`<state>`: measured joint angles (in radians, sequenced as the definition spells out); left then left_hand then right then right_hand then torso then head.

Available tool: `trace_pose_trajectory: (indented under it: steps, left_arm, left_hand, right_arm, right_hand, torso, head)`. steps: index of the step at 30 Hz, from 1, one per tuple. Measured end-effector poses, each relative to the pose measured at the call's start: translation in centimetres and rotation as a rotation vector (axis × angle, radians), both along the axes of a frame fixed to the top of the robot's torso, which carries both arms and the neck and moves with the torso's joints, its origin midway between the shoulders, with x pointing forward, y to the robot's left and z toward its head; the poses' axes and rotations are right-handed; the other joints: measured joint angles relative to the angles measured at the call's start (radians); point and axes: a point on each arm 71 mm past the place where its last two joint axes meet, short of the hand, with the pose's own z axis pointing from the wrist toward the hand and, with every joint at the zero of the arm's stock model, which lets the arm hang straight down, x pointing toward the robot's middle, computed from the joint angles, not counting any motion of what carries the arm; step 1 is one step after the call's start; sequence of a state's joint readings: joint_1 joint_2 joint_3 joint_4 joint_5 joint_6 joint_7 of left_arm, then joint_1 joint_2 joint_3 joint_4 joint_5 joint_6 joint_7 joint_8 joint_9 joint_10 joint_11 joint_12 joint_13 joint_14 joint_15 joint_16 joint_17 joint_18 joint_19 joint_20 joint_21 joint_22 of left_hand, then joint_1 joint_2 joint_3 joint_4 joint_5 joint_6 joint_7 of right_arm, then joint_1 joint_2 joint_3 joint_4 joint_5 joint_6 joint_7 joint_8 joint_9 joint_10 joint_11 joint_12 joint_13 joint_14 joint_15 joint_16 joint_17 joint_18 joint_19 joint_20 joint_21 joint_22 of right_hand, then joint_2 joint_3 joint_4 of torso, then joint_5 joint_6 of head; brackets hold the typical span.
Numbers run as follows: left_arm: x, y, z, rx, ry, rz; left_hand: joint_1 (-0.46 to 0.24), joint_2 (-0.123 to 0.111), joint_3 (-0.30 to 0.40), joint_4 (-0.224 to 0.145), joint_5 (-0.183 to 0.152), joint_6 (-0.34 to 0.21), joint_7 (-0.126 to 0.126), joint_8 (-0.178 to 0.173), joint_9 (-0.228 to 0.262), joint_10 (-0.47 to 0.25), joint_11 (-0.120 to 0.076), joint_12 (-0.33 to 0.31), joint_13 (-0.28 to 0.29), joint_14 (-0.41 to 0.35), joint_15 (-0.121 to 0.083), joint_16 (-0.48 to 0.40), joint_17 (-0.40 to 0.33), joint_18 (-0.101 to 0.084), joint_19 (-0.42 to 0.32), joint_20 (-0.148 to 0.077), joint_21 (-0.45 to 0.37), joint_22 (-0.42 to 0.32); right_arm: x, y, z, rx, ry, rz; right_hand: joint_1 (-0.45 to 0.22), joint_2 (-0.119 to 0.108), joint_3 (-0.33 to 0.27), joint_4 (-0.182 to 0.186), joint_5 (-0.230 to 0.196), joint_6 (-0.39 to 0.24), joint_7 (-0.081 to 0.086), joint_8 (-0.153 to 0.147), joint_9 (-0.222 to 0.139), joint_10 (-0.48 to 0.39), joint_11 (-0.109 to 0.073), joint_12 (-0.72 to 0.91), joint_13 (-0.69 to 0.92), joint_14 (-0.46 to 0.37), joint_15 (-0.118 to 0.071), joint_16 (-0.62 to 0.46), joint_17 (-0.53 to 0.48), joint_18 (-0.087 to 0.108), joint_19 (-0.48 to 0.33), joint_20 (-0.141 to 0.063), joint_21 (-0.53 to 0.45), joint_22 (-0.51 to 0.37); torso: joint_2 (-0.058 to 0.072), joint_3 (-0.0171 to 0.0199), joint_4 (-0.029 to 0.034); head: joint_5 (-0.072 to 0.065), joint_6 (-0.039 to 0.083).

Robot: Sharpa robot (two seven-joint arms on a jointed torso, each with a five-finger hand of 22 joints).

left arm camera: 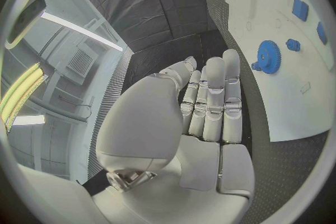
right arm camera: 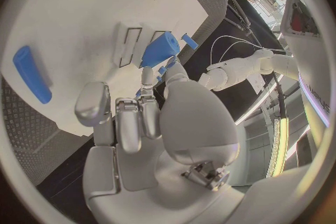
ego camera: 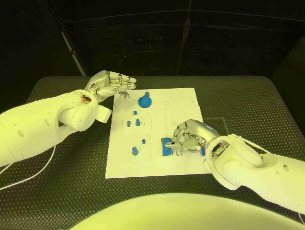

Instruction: Assemble the parts on the task board

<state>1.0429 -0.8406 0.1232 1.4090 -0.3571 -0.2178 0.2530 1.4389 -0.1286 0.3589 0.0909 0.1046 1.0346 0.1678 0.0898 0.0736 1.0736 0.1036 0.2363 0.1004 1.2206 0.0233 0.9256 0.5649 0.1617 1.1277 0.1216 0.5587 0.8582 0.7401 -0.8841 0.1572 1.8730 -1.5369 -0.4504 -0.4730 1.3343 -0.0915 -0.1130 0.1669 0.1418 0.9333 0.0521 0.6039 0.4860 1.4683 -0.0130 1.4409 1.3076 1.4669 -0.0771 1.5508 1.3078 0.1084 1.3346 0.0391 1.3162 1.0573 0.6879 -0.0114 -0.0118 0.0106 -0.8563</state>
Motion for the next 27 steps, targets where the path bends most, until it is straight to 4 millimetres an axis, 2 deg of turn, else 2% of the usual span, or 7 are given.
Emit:
trace_pose_trajectory:
  steps: [6, 14, 21, 27]
  left_arm:
    - [-0.01, 0.03, -0.01, 0.0, 0.0, 0.0]
    - [-0.02, 0.09, -0.03, 0.001, 0.001, 0.001]
    - [-0.02, 0.12, -0.05, 0.001, 0.001, 0.002]
    - [-0.02, 0.09, -0.06, 0.001, 0.001, 0.001]
  left_hand:
    - [0.0, 0.0, -0.001, 0.001, 0.0, 0.0, 0.0, 0.0, 0.0, 0.0, 0.0, 0.0, 0.0, 0.0, 0.0, 0.0, 0.0, 0.0, 0.0, 0.0, 0.0, 0.0]
    - [0.0, 0.0, -0.003, 0.003, 0.0, 0.0, 0.0, 0.0, 0.0, 0.0, 0.0, 0.005, 0.0, 0.0, 0.0, 0.0, 0.0, 0.0, 0.0, 0.0, -0.004, -0.001]
    - [0.0, 0.0, -0.003, 0.003, 0.0, 0.0, 0.0, 0.0, 0.0, 0.0, 0.0, 0.005, 0.0, 0.0, 0.0, 0.0, 0.0, 0.0, 0.0, 0.0, -0.004, -0.001]
    - [0.0, 0.0, -0.003, 0.003, 0.0, 0.0, 0.0, 0.0, 0.0, 0.0, 0.0, 0.005, 0.0, 0.0, 0.0, 0.0, 0.0, 0.0, 0.0, 0.0, -0.004, -0.001]
  right_arm:
    - [-0.19, 0.14, 0.2, 0.024, -0.023, 0.012]
    - [-0.52, 0.41, 0.79, 0.083, -0.06, 0.072]
    - [-0.63, 0.68, 0.69, 0.088, -0.052, 0.127]
    - [-0.6, 0.83, 0.43, 0.069, -0.038, 0.148]
  right_hand:
    - [-0.017, 0.017, -0.007, 0.014, 0.007, 0.004, -0.004, 0.005, 0.006, -0.003, -0.003, 0.019, 0.0, 0.0, 0.0, 0.005, 0.0, 0.0, 0.004, -0.004, 0.004, 0.01]
    - [-0.021, 0.021, -0.007, 0.014, 0.007, 0.007, -0.007, 0.009, 0.009, 0.0, -0.007, 0.019, 0.0, -0.001, -0.001, 0.005, 0.0, 0.0, 0.007, -0.007, 0.004, 0.011]
    - [0.003, 0.026, -0.001, -0.001, -0.009, 0.007, -0.007, 0.009, 0.012, -0.003, -0.011, 0.019, 0.0, -0.003, -0.005, 0.005, 0.0, 0.0, 0.004, -0.011, 0.004, 0.008]
    - [0.017, 0.041, 0.002, -0.013, -0.013, 0.009, -0.009, 0.008, 0.015, -0.003, -0.011, 0.023, 0.0, 0.0, -0.007, 0.005, 0.0, 0.0, 0.004, -0.011, 0.004, 0.007]
  torso:
    - [0.0, 0.0, 0.0002]
    - [0.0, 0.0002, -0.0006]
    - [0.0, 0.0, -0.0006]
    - [0.0, -0.0003, 0.0007]
  head:
    - [0.002, -0.001]
    - [0.004, -0.001]
    - [0.004, -0.002]
    - [0.004, -0.002]
